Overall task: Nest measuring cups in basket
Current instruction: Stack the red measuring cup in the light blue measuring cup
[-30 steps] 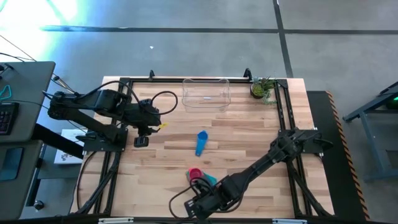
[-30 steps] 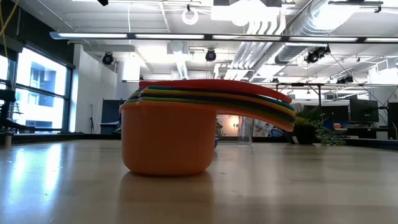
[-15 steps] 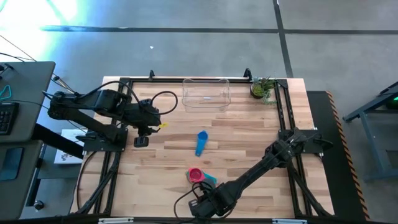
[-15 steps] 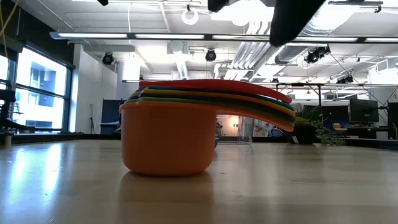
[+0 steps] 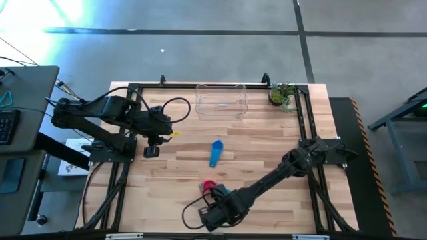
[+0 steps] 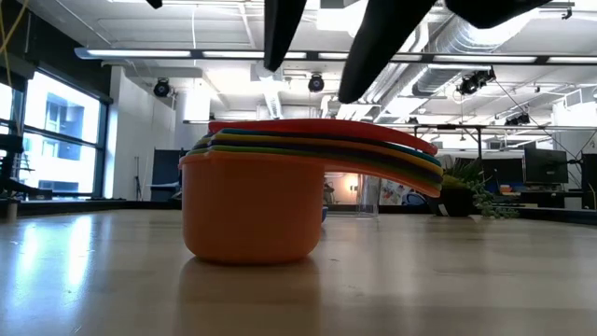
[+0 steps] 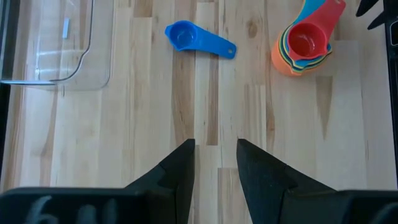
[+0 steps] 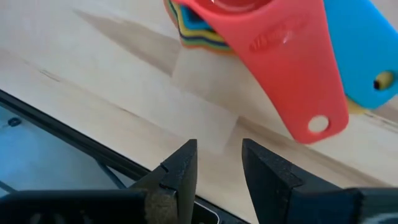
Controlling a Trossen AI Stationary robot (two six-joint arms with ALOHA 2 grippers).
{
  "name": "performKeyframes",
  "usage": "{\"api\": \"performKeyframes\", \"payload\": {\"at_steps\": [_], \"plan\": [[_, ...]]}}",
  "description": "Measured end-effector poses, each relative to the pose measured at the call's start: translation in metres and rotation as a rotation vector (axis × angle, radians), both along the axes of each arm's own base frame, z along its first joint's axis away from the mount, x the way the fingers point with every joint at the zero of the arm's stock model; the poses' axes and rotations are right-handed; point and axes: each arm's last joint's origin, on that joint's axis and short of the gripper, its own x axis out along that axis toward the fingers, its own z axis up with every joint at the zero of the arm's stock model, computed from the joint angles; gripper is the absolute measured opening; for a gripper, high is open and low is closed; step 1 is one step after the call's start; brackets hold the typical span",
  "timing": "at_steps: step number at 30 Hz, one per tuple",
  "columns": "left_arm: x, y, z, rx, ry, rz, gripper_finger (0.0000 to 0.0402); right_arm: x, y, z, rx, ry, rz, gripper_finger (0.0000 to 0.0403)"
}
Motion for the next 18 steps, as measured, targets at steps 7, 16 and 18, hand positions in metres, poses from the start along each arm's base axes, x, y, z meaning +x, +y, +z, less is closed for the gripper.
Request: {"api": "performKeyframes", "payload": {"at_steps": [7,16,18], "plan": [[0.000,0.000,0.000,0.000,0.000,0.000,0.0111,0.007,-0.011,0.000,0.010,0.012,0.016,0.0119],[0.000,0.000,0.000,0.000,0.000,0.000,0.0111,0.014,-0.014,-0.019,0.036,0.071,0.068,0.0119],[0.000,0.000,0.000,0.000,0.000,0.000,0.0111,0.016,-0.013,-0.022,0.039,0.067,0.069,0.0119]]}}
